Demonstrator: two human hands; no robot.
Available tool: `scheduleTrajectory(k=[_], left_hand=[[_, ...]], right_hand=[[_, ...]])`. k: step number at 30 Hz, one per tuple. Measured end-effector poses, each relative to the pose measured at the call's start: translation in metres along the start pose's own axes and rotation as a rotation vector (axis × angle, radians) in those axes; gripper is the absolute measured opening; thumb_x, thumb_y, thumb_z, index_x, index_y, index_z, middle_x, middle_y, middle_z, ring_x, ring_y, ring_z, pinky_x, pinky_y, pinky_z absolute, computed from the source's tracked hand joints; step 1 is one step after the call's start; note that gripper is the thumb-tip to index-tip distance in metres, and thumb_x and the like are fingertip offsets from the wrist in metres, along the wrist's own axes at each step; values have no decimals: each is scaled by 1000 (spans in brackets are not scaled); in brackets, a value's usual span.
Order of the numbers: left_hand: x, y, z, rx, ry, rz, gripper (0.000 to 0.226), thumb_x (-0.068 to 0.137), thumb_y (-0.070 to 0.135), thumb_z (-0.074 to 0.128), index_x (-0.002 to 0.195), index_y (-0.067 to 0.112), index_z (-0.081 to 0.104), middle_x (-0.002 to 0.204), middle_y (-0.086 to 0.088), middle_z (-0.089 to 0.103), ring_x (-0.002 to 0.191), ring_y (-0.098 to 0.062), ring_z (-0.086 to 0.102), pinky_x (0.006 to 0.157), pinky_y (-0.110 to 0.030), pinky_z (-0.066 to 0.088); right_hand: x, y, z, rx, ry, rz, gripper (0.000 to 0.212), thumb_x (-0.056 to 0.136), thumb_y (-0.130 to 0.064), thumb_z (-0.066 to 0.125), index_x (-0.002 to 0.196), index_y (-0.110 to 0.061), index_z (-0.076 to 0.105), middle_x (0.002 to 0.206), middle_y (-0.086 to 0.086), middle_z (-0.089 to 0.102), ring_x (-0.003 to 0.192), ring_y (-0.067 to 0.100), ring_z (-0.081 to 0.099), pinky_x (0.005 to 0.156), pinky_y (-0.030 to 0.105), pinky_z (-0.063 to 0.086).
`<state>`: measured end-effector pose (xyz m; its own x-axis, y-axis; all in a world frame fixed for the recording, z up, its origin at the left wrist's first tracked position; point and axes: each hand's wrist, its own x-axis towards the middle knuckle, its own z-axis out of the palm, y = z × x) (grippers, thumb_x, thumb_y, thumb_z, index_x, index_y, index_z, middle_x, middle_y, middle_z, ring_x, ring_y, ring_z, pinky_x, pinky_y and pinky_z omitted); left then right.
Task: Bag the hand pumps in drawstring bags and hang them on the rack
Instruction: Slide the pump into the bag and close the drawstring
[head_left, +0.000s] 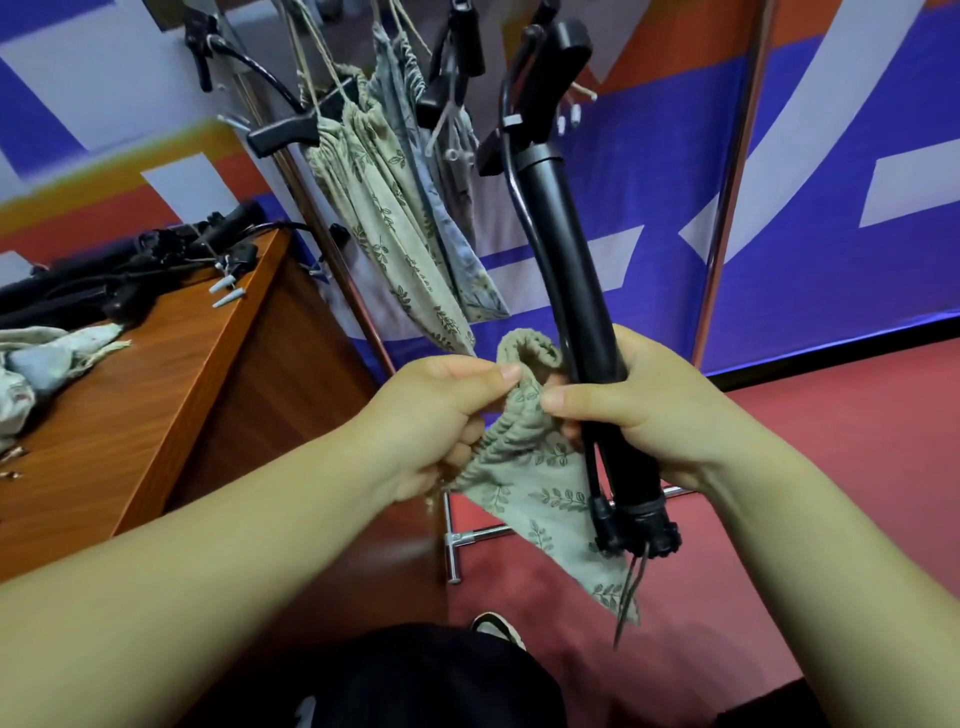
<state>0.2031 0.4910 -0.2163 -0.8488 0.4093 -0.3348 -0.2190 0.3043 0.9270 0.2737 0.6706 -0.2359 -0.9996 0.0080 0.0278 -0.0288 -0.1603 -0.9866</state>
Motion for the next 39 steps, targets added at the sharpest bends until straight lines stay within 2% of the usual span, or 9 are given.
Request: scheduleTrajectory(k=[5, 12, 16, 19, 24, 27, 30, 34, 39], left_hand=[[-2, 1, 1, -113, -23, -49, 35, 97, 28, 64, 117, 0, 69, 70, 4, 57, 38, -3, 25, 33, -14, 19], [0, 5, -3, -65, 73, 27, 23, 104, 20, 52, 83, 16, 62, 58, 7, 59, 41, -6, 25, 36, -14, 19], [15, 3, -19, 304, 258, 161, 25, 102, 25, 55, 79, 17, 60, 46, 9, 49, 37, -11, 34, 44, -23, 30], [20, 7, -29, 511, 317, 314, 8, 96, 25, 63, 89, 22, 59, 50, 6, 53, 40, -11, 39, 47, -28, 32], [14, 20, -47, 562, -149, 451, 19, 96, 17, 58, 109, 28, 52, 64, -6, 47, 54, -21, 34, 53, -30, 29], [9, 24, -50, 813, -357, 417, 18, 100, 9, 58, 103, 24, 67, 74, 9, 61, 64, -7, 50, 65, -20, 39], [12, 22, -53, 840, -350, 298, 15, 100, 14, 61, 102, 22, 74, 56, 1, 53, 50, -5, 41, 54, -16, 34], [19, 9, -52, 738, -322, 200, 26, 80, 41, 77, 105, 33, 75, 74, -6, 55, 66, -17, 44, 63, -26, 34], [28, -10, -44, 770, -277, 116, 23, 94, 12, 69, 114, 23, 73, 63, 16, 67, 57, 1, 55, 64, -17, 44]], right_hand=[[2, 6, 8, -60, 70, -41, 35, 70, -9, 88, 94, -14, 62, 74, -6, 66, 69, 12, 63, 67, 29, 54], [5, 7, -2, -41, 182, -20, 33, 75, -2, 82, 96, -7, 58, 71, 8, 65, 64, 20, 65, 64, 34, 56], [6, 10, -11, -32, 219, 15, 38, 76, 1, 81, 103, 4, 54, 68, 10, 66, 61, 22, 62, 67, 39, 55], [8, 13, -18, -47, 237, 39, 32, 76, 2, 80, 93, -6, 54, 65, 10, 64, 61, 22, 61, 67, 36, 55], [8, 16, -31, -102, 260, 66, 30, 75, 0, 81, 86, -10, 54, 65, 9, 65, 61, 21, 63, 67, 35, 55], [6, 15, -33, -131, 253, 70, 29, 76, 0, 80, 86, -9, 55, 64, 10, 66, 61, 20, 63, 68, 34, 54], [4, 15, -33, -170, 252, 72, 29, 76, -2, 81, 86, -10, 55, 64, 10, 66, 61, 20, 63, 69, 36, 54], [5, 11, -29, -97, 312, 90, 23, 86, -27, 76, 94, -13, 59, 77, 4, 65, 61, 16, 64, 63, 28, 54], [8, -2, -27, 188, 336, 104, 28, 99, -42, 52, 97, -16, 63, 85, 5, 70, 70, 19, 61, 71, 36, 44]])
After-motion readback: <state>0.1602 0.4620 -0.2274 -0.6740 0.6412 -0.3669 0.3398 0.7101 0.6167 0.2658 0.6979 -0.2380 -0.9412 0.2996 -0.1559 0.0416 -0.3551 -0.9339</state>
